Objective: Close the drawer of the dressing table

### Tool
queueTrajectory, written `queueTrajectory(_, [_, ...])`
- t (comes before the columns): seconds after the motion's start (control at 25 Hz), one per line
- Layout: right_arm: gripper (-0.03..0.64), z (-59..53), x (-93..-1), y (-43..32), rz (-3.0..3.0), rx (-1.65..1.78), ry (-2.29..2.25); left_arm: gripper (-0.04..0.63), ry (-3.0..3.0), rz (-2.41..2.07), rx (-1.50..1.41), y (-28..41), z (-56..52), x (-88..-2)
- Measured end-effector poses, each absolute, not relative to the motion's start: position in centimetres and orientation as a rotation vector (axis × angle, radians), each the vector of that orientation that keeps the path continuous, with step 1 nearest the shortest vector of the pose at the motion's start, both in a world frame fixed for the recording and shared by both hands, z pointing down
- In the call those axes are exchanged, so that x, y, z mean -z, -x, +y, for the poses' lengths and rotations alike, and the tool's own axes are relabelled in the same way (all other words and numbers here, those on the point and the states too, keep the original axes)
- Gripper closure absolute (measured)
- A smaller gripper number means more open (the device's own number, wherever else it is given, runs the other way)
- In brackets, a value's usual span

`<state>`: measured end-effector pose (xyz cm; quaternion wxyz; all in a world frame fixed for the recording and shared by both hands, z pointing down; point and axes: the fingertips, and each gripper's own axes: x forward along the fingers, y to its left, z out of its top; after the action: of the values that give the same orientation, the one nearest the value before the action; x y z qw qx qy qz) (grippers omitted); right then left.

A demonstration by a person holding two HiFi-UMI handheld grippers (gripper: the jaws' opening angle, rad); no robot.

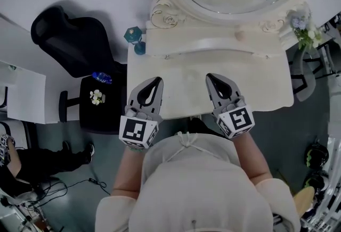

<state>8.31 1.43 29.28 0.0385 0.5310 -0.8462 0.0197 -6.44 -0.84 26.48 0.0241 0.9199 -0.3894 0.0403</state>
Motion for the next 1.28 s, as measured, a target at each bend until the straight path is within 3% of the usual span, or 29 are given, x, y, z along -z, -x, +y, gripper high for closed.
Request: queueTrajectory(1.28, [0.615, -0.5, -29.1, -8.9, -2.587, -0.042, -1.61, 0.571, -2.837, -1.169, -0.161, 5.3, -3.1, -26.5])
